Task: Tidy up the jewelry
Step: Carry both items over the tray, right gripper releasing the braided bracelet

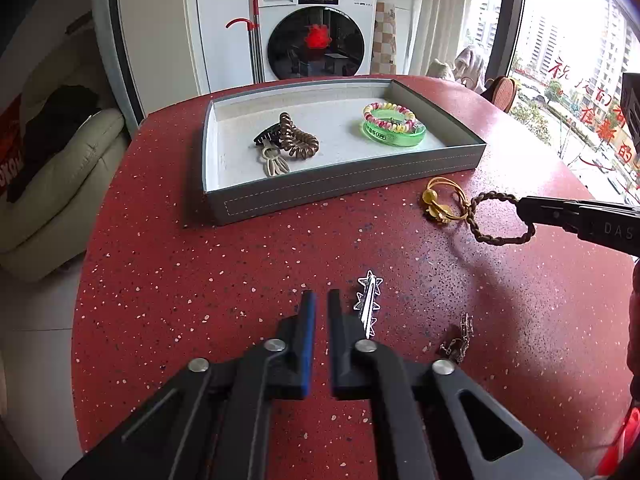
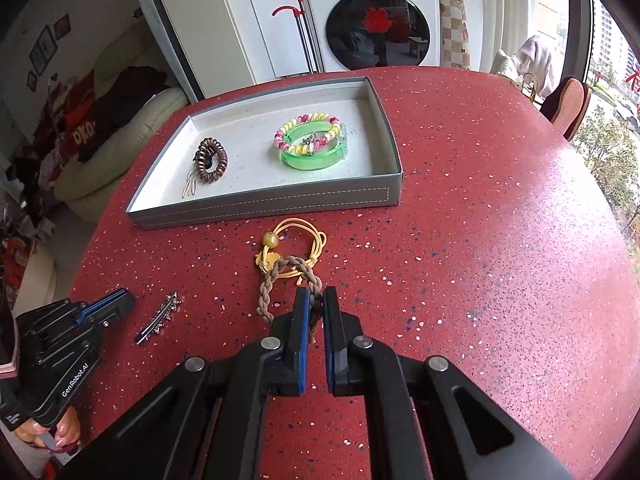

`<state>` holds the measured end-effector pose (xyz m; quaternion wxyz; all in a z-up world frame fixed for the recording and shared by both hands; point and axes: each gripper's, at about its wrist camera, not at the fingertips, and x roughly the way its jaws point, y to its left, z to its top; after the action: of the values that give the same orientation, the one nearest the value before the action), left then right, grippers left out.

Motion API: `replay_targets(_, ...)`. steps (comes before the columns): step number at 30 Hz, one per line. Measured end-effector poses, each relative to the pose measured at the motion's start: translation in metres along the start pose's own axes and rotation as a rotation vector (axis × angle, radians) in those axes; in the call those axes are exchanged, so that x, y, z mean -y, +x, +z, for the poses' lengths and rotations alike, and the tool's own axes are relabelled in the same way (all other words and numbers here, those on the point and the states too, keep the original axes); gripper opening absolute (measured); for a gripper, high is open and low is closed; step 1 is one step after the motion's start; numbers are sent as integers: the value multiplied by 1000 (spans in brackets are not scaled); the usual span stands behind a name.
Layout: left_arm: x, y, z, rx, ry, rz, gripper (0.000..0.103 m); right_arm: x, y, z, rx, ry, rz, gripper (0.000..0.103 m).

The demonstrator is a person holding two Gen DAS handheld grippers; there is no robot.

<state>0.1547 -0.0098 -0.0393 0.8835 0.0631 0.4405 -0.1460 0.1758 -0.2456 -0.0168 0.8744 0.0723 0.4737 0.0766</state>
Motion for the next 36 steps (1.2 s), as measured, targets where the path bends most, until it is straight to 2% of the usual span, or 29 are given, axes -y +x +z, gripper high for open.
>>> replay_targets(1, 0, 0, 0, -5, 3, 16, 103, 1, -1, 0, 2, 3, 3, 7)
replay_targets(3, 1, -1, -2, 29, 21, 48, 103, 0, -3, -1, 6, 7, 6, 7)
replay_targets(6, 4, 0, 1, 37, 59, 68, 103, 0, -5, -2, 11, 9, 8, 7)
replay_targets(8, 6, 6, 1, 30, 82, 89, 103, 1, -6, -3, 10, 12, 10, 7)
replay_targets(11, 10, 16, 0, -4, 105, 74, 103, 1, -8, -4, 15, 19, 15, 7)
replay_targets(12, 11, 20, -1, -21, 115, 65, 99, 1, -9, -4, 16, 18, 15, 7)
replay_targets(14, 14, 24, -5, -52, 133, 43, 84, 1, -11, -5, 19, 20, 15, 7)
replay_targets(16, 16, 23, -7, -50, 140, 19, 75, 2, -13, -5, 22, 20, 14, 7)
replay_targets(18, 18, 21, -9, -50, 145, -7, 57, 2, -14, -5, 24, 21, 14, 7)
replay_targets(19, 19, 19, -9, -52, 147, -26, 38, 2, -15, -5, 24, 22, 15, 7)
replay_targets(20, 20, 19, -10, -54, 148, -35, 29, 2, -15, -5, 25, 22, 16, 7)
replay_targets(23, 21, 16, -10, -44, 150, -38, 28, 0, -16, -5, 29, 20, 17, 7)
replay_targets(28, 14, 4, -6, -12, 97, -65, 28, -2, -18, -3, 34, 15, 19, 7)
replay_targets(36, 5, -15, 16, 52, 45, -88, 28, -3, -20, 10, 44, 29, 45, 7)
